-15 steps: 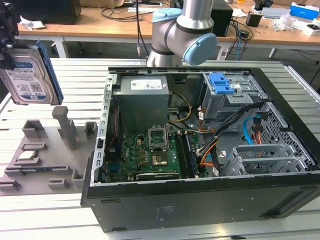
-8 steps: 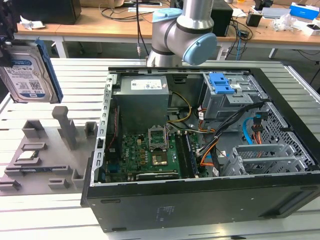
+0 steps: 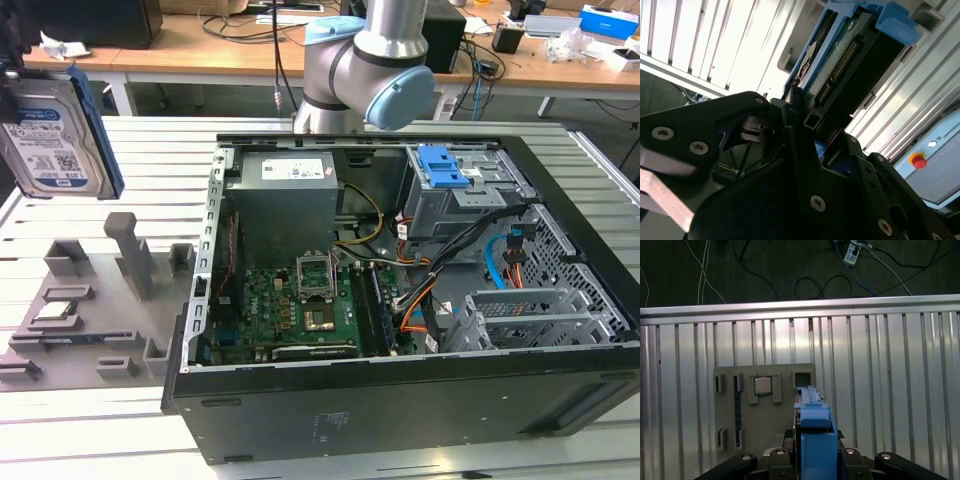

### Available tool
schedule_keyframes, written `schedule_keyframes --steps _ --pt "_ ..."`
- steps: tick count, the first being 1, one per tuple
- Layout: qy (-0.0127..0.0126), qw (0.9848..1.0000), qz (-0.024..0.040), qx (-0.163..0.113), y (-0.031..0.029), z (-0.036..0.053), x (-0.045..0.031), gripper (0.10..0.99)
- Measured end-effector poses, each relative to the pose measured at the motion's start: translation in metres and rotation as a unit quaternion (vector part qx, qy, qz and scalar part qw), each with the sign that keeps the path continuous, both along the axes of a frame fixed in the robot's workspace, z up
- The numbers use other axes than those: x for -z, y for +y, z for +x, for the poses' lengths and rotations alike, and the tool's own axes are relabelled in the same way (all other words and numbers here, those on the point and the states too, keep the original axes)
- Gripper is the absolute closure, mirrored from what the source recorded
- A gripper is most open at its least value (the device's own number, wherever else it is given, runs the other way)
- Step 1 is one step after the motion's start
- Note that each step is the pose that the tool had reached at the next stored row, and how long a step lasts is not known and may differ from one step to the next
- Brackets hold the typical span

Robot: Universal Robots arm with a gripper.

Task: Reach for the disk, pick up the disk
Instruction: 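Pick up the disk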

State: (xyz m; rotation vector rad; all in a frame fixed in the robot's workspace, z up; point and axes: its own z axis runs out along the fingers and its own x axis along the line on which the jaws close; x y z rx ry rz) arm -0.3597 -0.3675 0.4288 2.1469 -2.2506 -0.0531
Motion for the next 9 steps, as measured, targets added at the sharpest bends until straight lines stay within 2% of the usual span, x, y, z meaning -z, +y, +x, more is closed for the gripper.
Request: schedule_keyframes --steps 9 --pt "0.0005 1.0000 0.0000 0.000 0.0000 0.0015 -0.0120 0.722"
